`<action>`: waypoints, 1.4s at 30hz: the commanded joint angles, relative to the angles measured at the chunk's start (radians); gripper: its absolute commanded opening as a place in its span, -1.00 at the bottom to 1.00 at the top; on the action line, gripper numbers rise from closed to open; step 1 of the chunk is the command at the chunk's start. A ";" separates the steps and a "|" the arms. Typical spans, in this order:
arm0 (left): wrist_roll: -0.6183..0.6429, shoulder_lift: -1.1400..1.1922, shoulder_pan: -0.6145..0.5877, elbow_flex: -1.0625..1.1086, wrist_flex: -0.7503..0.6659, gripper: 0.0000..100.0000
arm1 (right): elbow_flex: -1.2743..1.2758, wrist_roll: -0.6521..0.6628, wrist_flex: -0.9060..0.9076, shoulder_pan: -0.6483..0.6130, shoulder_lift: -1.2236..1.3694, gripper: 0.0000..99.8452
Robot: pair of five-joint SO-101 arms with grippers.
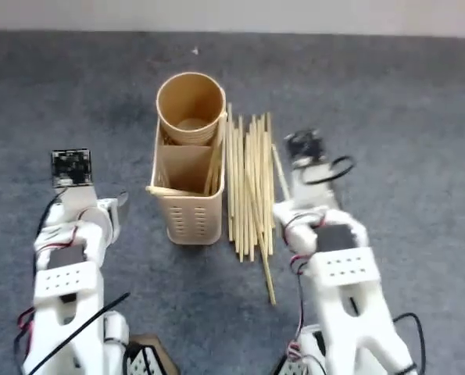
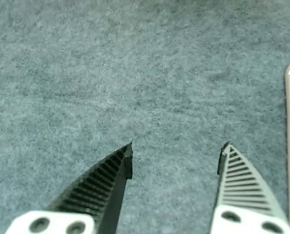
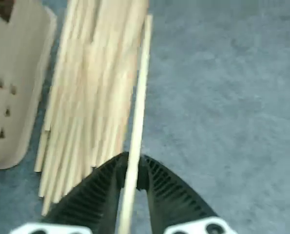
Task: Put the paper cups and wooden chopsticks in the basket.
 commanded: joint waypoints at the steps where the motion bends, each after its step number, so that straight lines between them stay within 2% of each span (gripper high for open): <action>1: -0.008 -0.015 0.015 -0.005 -0.014 -0.40 | 0.050 0.006 -0.070 -0.081 -0.004 -0.99; 4: -0.008 -0.015 0.015 -0.005 -0.014 -0.40 | 0.101 0.012 -0.077 -0.096 -0.004 -0.96; 10: -0.008 -0.015 0.015 -0.005 -0.014 -0.40 | 0.107 0.100 -0.012 -0.085 -0.016 -0.47; 13: -0.008 -0.015 0.015 -0.005 -0.015 -0.40 | 0.005 0.098 0.045 -0.082 -0.013 -0.37; 18: -0.008 -0.015 0.015 -0.005 -0.015 -0.40 | -0.128 0.097 -0.028 -0.084 0.033 -0.37; 27: -0.008 -0.015 0.015 -0.005 -0.015 -0.40 | -0.143 0.097 -0.252 -0.087 0.466 -0.38; 33: -0.008 -0.015 0.015 -0.005 -0.017 -0.40 | -0.143 0.101 -0.298 -0.085 0.558 -0.38; 35: -0.008 -0.015 0.015 -0.005 -0.017 -0.40 | -0.143 0.103 -0.297 -0.079 0.561 -0.47; 39: -0.008 -0.015 0.015 -0.005 -0.017 -0.40 | -0.147 0.098 -0.295 -0.033 0.556 -0.98; 42: -0.008 -0.015 0.015 -0.005 -0.015 -0.40 | -0.179 0.098 -0.295 0.010 0.556 -0.94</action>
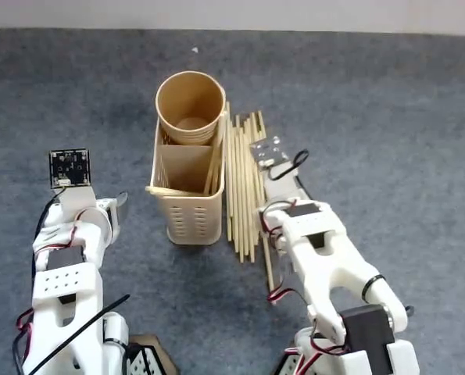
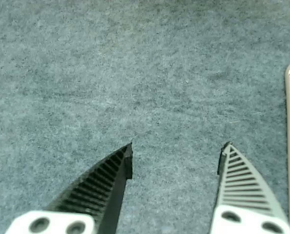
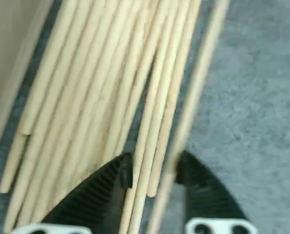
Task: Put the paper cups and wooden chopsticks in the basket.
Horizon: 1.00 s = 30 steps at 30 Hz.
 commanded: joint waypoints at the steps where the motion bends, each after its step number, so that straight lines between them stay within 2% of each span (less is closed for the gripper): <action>1: -0.008 -0.015 0.015 -0.005 -0.015 -0.40 | -0.065 0.005 -0.010 0.059 -0.004 -0.95; 5: -0.008 -0.015 0.015 -0.005 -0.015 -0.40 | -0.163 0.006 -0.002 0.107 -0.004 -0.99; 13: -0.008 -0.015 0.015 -0.005 -0.017 -0.40 | -0.440 -0.031 0.217 0.117 -0.013 -0.99; 19: -0.008 -0.015 0.015 -0.005 -0.017 -0.40 | -0.599 -0.149 0.251 0.084 -0.317 -0.99; 24: -0.008 -0.015 0.015 -0.005 -0.017 -0.40 | -0.479 -0.080 0.360 -0.005 -0.446 -0.99; 27: -0.008 -0.015 0.015 -0.004 -0.017 -0.40 | -0.354 -0.035 0.392 -0.004 -0.383 -0.99; 30: -0.008 -0.015 0.016 -0.004 -0.017 -0.40 | -0.231 -0.002 0.332 -0.004 -0.262 -0.99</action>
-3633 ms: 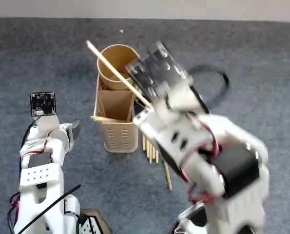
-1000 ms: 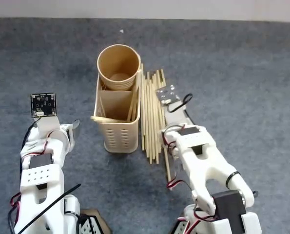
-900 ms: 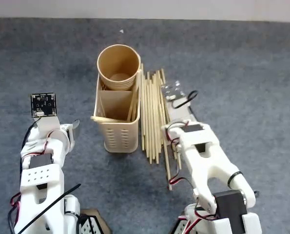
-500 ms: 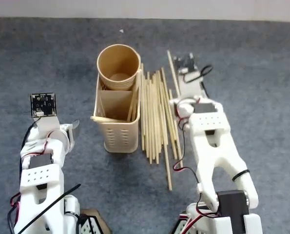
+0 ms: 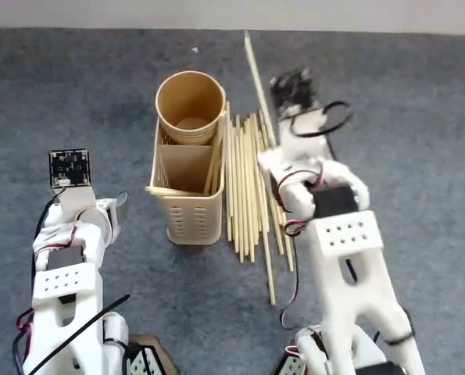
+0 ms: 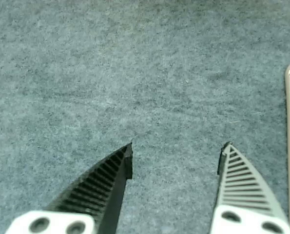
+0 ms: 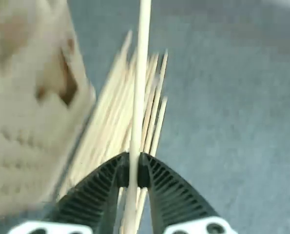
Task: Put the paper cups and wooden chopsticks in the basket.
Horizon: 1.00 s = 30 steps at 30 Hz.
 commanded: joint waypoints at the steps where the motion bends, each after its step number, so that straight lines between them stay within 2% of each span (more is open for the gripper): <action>1: -0.008 -0.015 0.016 -0.004 -0.015 -0.40 | 0.104 0.031 -0.061 -0.004 0.119 -0.99; 9: -0.008 -0.015 0.016 -0.004 -0.014 -0.40 | 0.122 0.026 -0.122 0.038 0.387 -0.99; 16: -0.008 -0.015 0.016 -0.004 -0.015 -0.40 | 0.062 0.097 -0.122 0.036 0.392 -0.98; 24: -0.008 -0.015 0.016 -0.004 -0.014 -0.40 | -0.027 0.095 -0.162 0.050 0.395 -0.96; 30: -0.008 -0.015 0.016 -0.004 -0.014 -0.40 | 0.056 0.041 -0.197 0.027 0.433 -0.52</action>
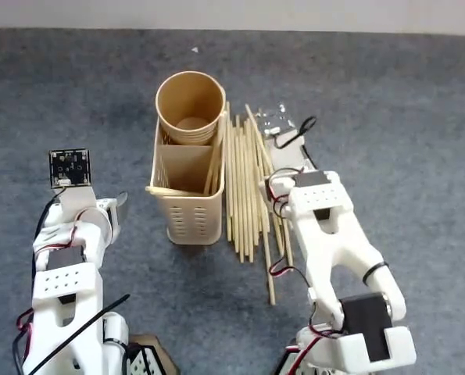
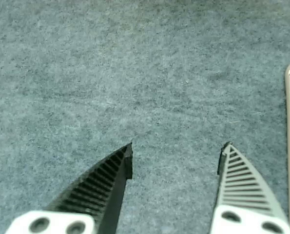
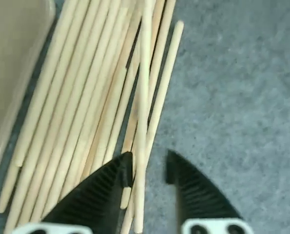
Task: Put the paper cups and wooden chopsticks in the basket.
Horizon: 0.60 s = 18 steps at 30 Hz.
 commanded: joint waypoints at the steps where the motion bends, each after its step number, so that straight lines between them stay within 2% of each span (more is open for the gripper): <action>1: -0.008 -0.015 0.016 -0.004 -0.014 -0.40 | 0.016 -0.011 -0.013 -0.013 0.019 -0.49; 12: -0.008 -0.015 0.016 -0.004 -0.012 -0.40 | -0.159 -0.014 -0.061 0.001 0.292 -0.49; 14: -0.008 -0.015 0.016 -0.004 -0.012 -0.40 | -0.196 -0.012 -0.035 0.019 0.335 -0.60; 17: -0.008 -0.015 0.016 -0.004 -0.012 -0.40 | -0.257 -0.012 0.044 0.058 0.346 -0.99; 18: -0.008 -0.015 0.016 -0.004 -0.012 -0.40 | -0.272 -0.014 0.056 0.071 0.346 -1.00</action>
